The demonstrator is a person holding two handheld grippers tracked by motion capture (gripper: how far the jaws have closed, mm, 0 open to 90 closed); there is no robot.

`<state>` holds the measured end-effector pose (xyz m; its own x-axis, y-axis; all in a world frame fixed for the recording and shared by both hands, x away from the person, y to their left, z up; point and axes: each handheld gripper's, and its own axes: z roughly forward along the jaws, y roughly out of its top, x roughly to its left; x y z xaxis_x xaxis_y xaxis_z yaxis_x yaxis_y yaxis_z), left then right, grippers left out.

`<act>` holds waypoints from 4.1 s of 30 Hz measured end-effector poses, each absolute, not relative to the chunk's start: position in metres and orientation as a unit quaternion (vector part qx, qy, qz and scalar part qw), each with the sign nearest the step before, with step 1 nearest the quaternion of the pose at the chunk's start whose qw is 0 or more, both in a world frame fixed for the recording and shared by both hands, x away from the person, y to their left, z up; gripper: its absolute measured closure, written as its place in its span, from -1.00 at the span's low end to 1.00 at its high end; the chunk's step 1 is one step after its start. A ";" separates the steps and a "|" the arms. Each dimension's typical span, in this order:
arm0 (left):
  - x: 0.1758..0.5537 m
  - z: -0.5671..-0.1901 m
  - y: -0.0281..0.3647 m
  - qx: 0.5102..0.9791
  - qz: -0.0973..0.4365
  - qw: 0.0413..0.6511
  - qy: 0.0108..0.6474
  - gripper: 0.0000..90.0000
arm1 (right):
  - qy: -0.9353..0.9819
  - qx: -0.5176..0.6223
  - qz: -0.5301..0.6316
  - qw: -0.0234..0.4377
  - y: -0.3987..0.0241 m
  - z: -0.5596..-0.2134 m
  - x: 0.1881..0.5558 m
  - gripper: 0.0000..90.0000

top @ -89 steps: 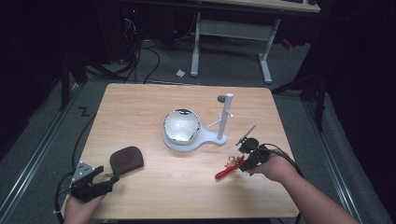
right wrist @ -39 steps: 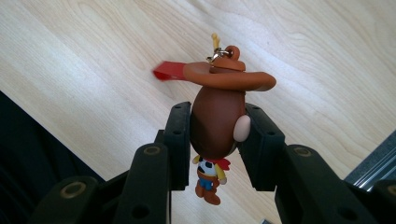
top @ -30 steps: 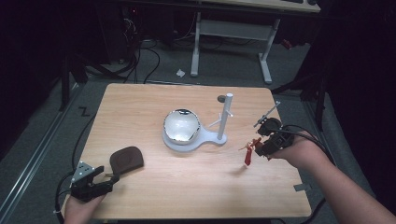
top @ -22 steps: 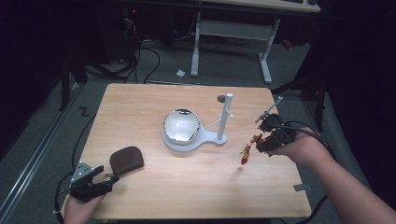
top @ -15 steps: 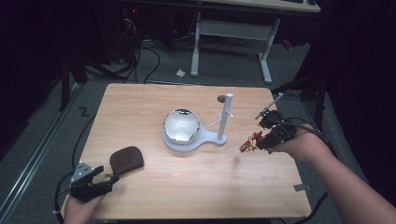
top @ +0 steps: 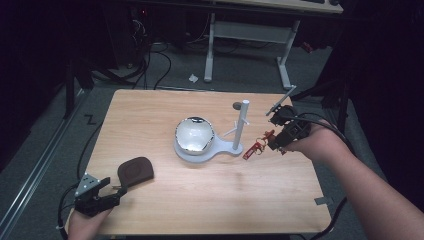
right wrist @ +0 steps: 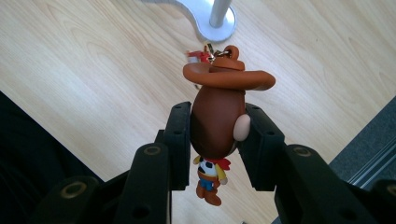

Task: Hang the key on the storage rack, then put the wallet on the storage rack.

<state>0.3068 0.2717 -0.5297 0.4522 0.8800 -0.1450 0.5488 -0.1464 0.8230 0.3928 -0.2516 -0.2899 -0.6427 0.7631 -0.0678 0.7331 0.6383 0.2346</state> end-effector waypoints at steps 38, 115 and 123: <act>0.307 -0.530 0.273 0.732 0.185 0.440 0.486 -0.46 | 0.902 0.403 0.106 0.114 -0.219 -0.264 0.428 0.47; 0.309 -0.526 0.271 0.741 0.177 0.434 0.481 -0.32 | 0.862 0.457 0.196 0.097 -0.271 -0.376 0.405 0.09; 0.307 -0.528 0.268 0.745 0.188 0.430 0.475 -0.35 | 0.860 0.450 0.214 0.113 -0.273 -0.391 0.385 -0.04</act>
<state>0.3072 0.2682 -0.5276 0.4785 0.8687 -0.1279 0.5454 -0.1800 0.8186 0.3855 -0.2733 -0.3905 -0.5701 0.8215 -0.0025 0.7246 0.5043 0.4697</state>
